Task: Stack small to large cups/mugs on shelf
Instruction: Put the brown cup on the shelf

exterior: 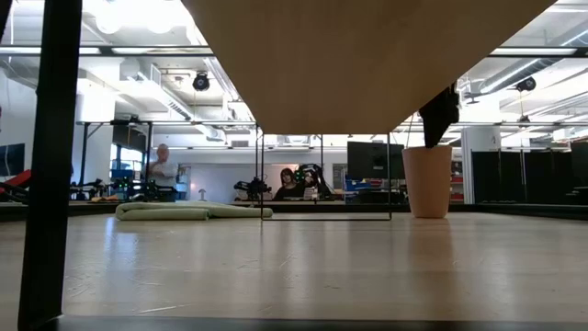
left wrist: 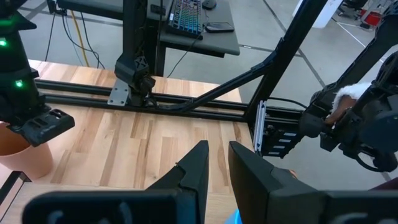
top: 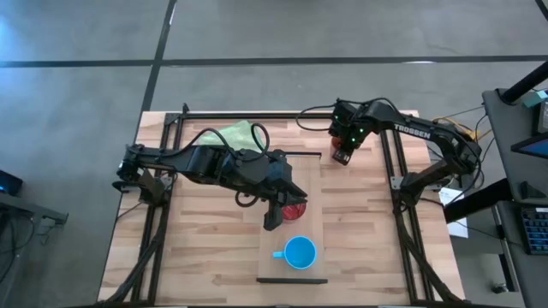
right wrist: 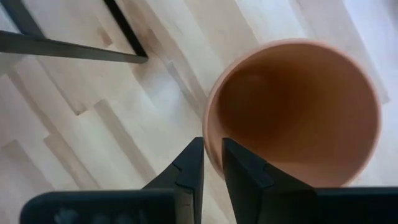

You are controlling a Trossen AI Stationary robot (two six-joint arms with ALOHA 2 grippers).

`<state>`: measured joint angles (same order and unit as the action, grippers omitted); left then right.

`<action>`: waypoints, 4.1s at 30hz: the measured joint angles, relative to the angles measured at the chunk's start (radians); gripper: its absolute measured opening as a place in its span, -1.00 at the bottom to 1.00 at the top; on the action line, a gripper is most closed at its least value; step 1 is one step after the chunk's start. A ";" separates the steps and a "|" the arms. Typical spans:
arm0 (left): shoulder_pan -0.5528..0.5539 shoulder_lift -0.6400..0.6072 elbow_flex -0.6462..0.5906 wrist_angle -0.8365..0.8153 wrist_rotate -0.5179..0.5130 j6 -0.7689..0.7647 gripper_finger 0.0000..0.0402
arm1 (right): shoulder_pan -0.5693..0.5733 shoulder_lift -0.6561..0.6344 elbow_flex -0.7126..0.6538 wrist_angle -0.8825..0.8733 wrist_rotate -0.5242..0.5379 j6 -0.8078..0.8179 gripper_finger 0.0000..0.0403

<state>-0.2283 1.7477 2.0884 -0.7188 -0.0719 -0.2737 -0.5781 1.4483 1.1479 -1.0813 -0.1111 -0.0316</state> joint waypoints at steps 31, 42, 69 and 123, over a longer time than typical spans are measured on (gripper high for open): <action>0.014 0.000 0.000 -0.005 0.000 0.018 -0.76 | 0.075 -0.217 0.511 -0.358 0.140 0.004 -0.96; 0.058 0.000 -0.001 -0.025 -0.020 0.018 -0.76 | 0.352 -0.239 0.792 -0.350 0.125 0.037 -0.96; 0.090 -0.005 -0.122 -0.347 -0.277 -0.116 -0.76 | 0.600 0.202 0.895 -0.292 0.047 -0.002 -0.96; 0.124 -0.041 -0.262 -0.358 -0.274 -0.166 -0.76 | 0.604 0.288 0.894 -0.295 0.140 0.004 -0.96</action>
<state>-0.1041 1.7069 1.8263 -1.0771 -0.3458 -0.4400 0.0259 1.7363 2.0415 -1.3764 0.0284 -0.0275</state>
